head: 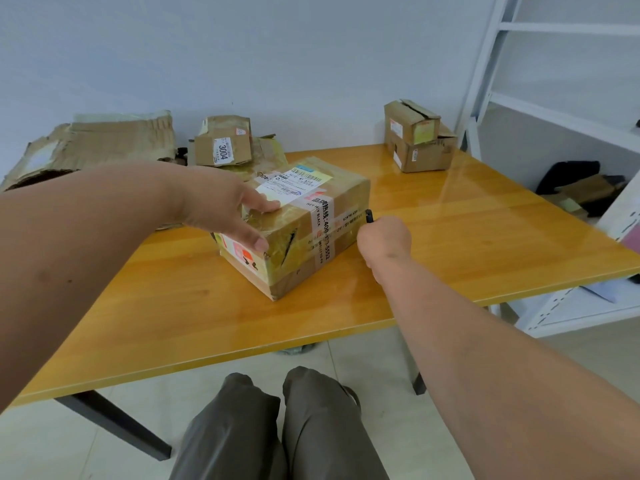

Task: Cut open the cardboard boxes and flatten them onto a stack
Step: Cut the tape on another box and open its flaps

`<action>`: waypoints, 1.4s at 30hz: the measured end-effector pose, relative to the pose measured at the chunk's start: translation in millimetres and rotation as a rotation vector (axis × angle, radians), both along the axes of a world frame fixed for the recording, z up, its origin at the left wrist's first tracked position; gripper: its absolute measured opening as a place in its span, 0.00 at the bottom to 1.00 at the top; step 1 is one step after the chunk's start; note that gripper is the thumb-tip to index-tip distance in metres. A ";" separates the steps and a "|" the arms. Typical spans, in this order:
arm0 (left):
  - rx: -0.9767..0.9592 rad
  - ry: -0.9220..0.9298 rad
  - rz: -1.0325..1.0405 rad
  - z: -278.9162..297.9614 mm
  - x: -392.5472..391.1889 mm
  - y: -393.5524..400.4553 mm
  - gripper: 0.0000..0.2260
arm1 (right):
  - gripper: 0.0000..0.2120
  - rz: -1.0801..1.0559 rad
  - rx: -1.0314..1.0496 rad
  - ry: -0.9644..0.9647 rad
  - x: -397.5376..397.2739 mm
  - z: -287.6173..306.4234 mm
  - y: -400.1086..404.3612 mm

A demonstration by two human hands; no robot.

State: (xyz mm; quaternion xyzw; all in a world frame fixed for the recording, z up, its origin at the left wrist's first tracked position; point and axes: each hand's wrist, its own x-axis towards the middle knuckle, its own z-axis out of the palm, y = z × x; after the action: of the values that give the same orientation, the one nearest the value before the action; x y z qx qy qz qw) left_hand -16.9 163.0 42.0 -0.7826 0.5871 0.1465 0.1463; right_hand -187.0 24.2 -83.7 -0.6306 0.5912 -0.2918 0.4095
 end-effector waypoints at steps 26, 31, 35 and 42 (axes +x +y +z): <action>-0.064 -0.028 -0.027 -11.6 6.5 6.8 0.46 | 0.09 0.099 0.042 -0.043 2.9 1.2 23.9; -0.071 -0.014 -0.013 -13.2 7.8 7.3 0.44 | 0.10 0.116 0.040 -0.052 3.3 1.1 33.5; -0.081 -0.001 -0.007 -13.8 7.9 7.0 0.44 | 0.10 0.119 0.044 -0.075 4.9 1.6 39.3; -0.089 -0.003 -0.001 -13.5 6.3 7.4 0.43 | 0.11 0.130 0.046 -0.082 7.7 -3.3 45.8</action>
State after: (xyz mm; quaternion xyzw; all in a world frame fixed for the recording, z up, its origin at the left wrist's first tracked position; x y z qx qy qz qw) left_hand -10.6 170.3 28.5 -0.7881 0.5934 0.1190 0.1120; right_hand -179.2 70.0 -87.0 -0.6456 0.5384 -0.2765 0.4657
